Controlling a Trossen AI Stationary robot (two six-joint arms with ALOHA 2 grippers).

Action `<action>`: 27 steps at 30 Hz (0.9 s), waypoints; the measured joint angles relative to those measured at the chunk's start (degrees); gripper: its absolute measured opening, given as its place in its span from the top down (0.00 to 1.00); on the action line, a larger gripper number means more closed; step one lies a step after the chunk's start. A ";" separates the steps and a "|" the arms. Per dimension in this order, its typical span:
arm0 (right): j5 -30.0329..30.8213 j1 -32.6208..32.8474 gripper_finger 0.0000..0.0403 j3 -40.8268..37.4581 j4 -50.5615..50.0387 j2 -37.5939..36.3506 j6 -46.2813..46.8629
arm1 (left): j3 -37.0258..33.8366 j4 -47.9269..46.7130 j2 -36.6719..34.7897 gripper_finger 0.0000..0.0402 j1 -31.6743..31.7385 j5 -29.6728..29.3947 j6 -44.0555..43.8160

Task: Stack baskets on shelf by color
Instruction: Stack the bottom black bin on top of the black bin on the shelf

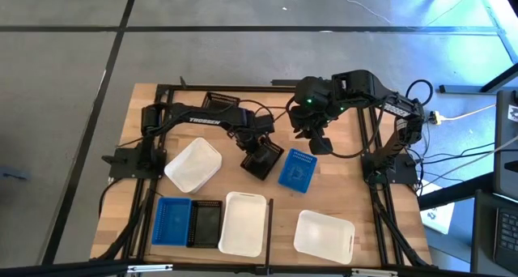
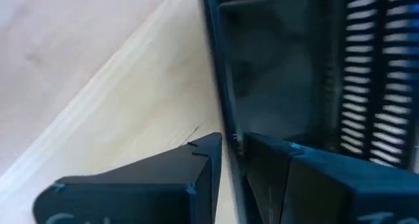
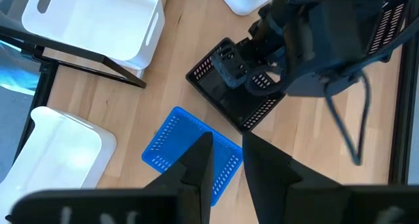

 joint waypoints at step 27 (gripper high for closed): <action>0.00 -0.01 0.80 -0.02 0.00 0.02 -0.07 | -0.15 -3.67 -0.51 0.99 1.36 -2.99 10.99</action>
